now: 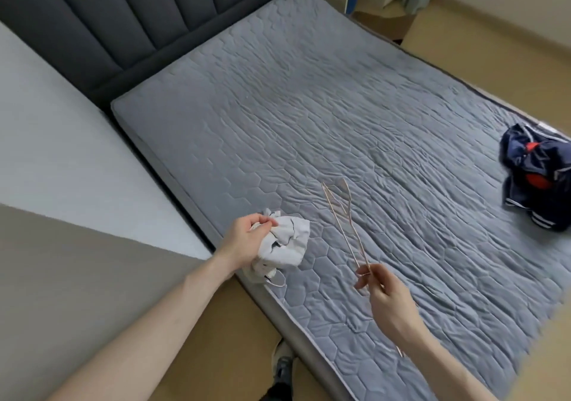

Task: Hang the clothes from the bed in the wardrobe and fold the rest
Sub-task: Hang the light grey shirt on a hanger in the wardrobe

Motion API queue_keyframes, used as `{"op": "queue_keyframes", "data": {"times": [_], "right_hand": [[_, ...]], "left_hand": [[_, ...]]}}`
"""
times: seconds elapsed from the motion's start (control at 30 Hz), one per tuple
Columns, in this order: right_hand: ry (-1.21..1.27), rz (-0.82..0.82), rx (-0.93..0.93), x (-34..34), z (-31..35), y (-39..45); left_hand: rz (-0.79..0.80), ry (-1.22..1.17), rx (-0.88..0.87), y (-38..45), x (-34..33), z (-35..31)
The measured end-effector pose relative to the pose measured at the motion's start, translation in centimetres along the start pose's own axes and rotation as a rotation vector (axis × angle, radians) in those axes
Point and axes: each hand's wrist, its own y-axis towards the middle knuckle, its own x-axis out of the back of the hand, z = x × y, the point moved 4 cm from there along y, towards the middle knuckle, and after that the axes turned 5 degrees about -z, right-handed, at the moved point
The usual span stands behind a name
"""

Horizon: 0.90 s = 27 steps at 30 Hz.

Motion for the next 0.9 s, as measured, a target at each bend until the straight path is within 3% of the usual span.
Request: {"op": "queue_keyframes", "data": {"times": [0.2,0.4,0.5,0.6,0.73,0.83,0.9], "right_hand": [[0.018,0.149,0.158,5.7,1.8,-9.4],[0.027,0.685,0.285,7.7,0.7,-20.8],[-0.013,0.684,0.380,8.0,0.6,-25.7],[-0.043,0.617,0.384,8.5,-0.2,-30.5],[0.109,0.478,0.297,11.4,-0.8,-31.7],[0.188,0.412,0.366,15.3,0.8,-31.0],[0.147,0.361,0.483,17.3,2.8,-30.5]], "left_hand": [[0.028,-0.323,-0.054,-17.6,0.1,-7.8],[-0.150,-0.757,0.029,-33.3,-2.2,-12.1],[-0.220,-0.949,0.036,-39.7,-3.5,-13.5],[-0.249,-1.016,-0.062,-44.9,-3.6,-14.5],[-0.586,-0.816,-0.197,-49.6,-1.3,-13.5],[-0.885,-0.248,-0.242,-53.0,1.3,-10.6],[-0.948,0.065,-0.256,-54.1,2.2,-8.6]]}}
